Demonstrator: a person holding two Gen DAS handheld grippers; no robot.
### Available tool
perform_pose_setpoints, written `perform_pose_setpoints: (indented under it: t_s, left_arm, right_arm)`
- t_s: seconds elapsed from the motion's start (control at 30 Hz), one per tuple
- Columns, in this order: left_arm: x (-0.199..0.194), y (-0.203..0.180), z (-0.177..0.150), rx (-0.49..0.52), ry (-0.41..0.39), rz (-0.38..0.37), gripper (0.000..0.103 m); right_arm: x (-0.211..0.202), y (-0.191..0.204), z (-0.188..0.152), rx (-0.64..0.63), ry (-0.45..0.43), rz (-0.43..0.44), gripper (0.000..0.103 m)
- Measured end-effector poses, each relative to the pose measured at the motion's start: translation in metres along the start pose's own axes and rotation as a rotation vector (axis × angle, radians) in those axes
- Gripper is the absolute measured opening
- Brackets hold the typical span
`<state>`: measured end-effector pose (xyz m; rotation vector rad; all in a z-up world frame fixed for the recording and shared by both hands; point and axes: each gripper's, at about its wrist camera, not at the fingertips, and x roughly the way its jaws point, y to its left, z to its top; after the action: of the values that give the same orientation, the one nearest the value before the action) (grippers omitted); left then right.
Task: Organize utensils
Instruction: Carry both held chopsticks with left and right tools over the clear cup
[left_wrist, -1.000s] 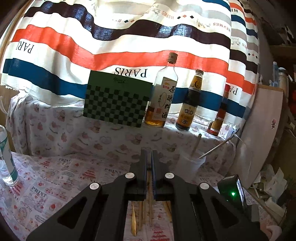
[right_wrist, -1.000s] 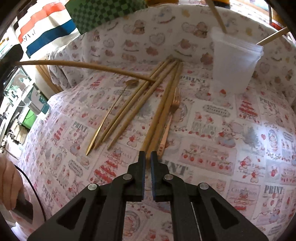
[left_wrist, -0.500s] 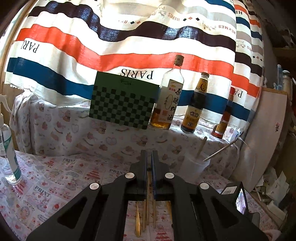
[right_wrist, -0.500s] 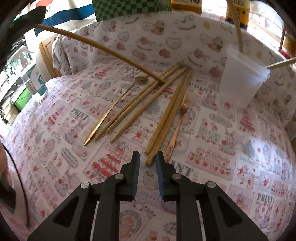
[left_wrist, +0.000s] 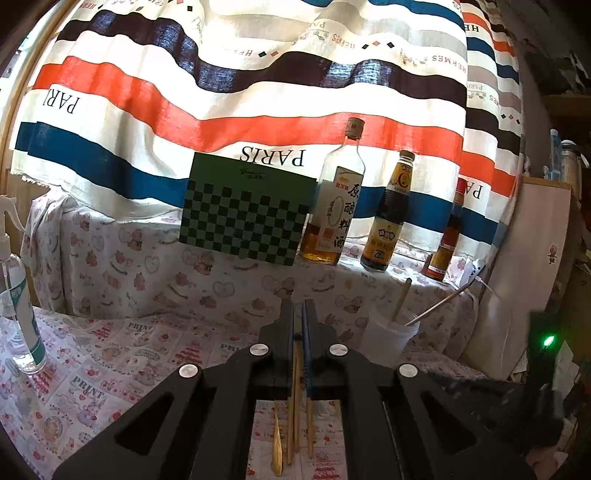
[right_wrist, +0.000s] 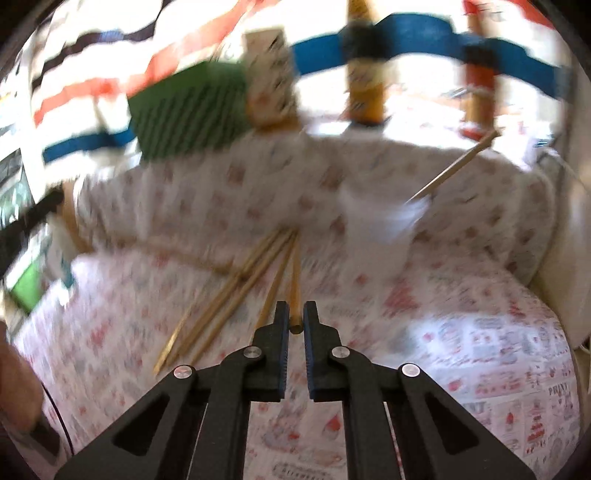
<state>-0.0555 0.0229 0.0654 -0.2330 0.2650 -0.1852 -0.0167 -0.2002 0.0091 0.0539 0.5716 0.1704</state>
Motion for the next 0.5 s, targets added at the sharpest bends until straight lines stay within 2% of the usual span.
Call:
perform_pose_setpoints:
  t_s: [0.17,0.3,0.4,0.5]
  left_arm:
    - [-0.004,-0.005,-0.001,0.019,-0.018,-0.049,0.003]
    - [-0.008,-0.013,-0.002,0.057,-0.035,-0.052,0.003]
    - [-0.008,-0.016,-0.002,0.073,-0.038,-0.045,0.003]
    - [-0.011,-0.016,0.000,0.076,-0.053,-0.046,0.003]
  right_arm:
    - [-0.029,-0.012,0.009,0.052,-0.148,0.029,0.008]
    - [-0.055,-0.012,0.013,0.063,-0.248,0.099,0.008]
    - [-0.076,-0.008,0.011,0.011,-0.351,0.061,0.008]
    - [-0.085,-0.008,0.010,0.035,-0.390,0.068,0.008]
